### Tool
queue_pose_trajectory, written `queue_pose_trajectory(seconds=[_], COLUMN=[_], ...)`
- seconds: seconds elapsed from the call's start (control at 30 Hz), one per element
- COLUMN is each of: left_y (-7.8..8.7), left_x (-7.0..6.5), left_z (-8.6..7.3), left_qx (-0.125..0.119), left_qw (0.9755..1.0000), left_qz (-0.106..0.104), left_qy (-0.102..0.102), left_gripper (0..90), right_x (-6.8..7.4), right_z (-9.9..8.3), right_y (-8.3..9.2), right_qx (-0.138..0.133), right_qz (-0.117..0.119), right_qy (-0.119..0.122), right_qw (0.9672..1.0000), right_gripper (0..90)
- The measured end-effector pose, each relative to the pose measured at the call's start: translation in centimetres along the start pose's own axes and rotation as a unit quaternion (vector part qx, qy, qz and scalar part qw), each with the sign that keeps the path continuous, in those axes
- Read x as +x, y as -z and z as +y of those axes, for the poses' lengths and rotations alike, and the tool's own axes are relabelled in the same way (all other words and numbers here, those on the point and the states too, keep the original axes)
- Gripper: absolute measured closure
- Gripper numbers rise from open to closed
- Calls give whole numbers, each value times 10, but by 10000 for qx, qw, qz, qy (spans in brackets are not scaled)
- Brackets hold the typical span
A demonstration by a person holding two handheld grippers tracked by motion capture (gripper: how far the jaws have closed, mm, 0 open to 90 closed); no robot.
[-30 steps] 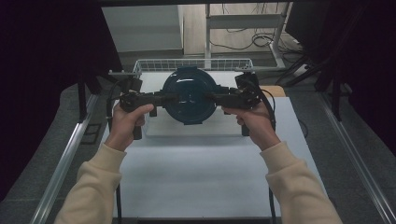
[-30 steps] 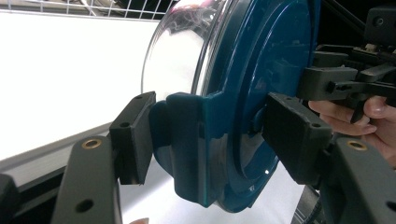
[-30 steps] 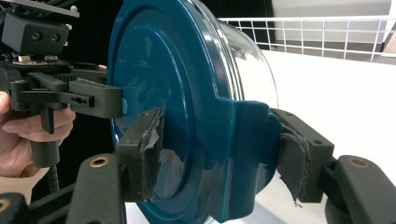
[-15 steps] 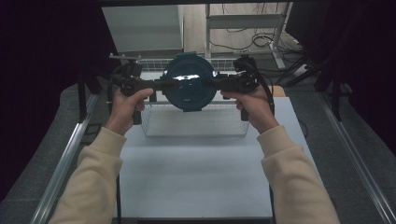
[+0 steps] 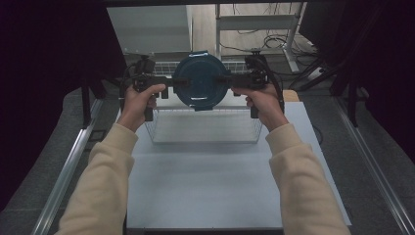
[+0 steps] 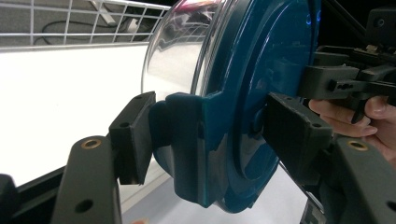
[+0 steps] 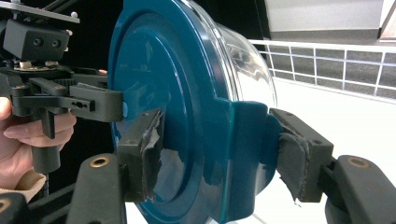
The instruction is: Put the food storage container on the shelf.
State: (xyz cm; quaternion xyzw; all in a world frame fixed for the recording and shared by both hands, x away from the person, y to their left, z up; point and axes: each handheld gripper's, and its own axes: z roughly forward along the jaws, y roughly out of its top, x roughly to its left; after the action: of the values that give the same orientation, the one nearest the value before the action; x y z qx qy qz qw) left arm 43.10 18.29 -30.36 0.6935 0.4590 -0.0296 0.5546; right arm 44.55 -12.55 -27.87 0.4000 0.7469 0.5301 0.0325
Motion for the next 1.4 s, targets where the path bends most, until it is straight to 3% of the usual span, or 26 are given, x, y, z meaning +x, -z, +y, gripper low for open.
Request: queue_pose_trajectory(seconds=[0.3,0.47,0.6,0.7,0.8,0.83,0.87,0.9,1.0,1.07,1.23,1.3,1.33,1.4], left_y=[-14,-20,-23,-26,-32,-32,-35,-35,-39,-40,-43,-43,-42,-40], left_x=[11,17,24,28,37,37,41,41,49,50,46,43,41,39], left_z=[0,4,5,5,5,5,5,5,5,4,2,2,2,2], left_qx=[165,-58,-65,-86,-32,-32,-49,-49,-82,-80,-140,-140,-160,-189], left_qw=[9998,9991,9984,9977,9956,9956,9943,9943,9920,9918,9942,9950,9958,9961], left_qz=[46,50,-7,-55,-165,-165,-205,-205,-299,-317,-231,-109,38,133], left_qy=[136,419,570,670,926,926,1042,1042,1223,1232,1038,983,900,851], left_gripper=[361,360,358,349,325,322,320,318,306,293,250,206,190,172], right_x=[-13,-25,-31,-34,-44,-44,-49,-49,-55,-58,-60,-59,-54,-51], right_z=[-3,-3,-2,-3,-5,-5,-6,-6,-7,-8,-12,-13,-12,-11], right_y=[-9,-16,-20,-24,-30,-30,-33,-33,-38,-40,-39,-39,-37,-35], right_qx=[166,72,24,0,93,93,60,60,31,36,-77,-134,-210,-216], right_qz=[-42,-16,7,8,91,91,109,109,137,173,239,159,-245,-375], right_qy=[-250,-603,-822,-1032,-1408,-1408,-1582,-1582,-1800,-1937,-1970,-1875,-1619,-1481], right_qw=[9995,9982,9966,9947,9899,9899,9873,9873,9836,9809,9801,9820,9863,9880], right_gripper=[365,348,342,325,296,296,292,292,284,274,275,232,177,165])
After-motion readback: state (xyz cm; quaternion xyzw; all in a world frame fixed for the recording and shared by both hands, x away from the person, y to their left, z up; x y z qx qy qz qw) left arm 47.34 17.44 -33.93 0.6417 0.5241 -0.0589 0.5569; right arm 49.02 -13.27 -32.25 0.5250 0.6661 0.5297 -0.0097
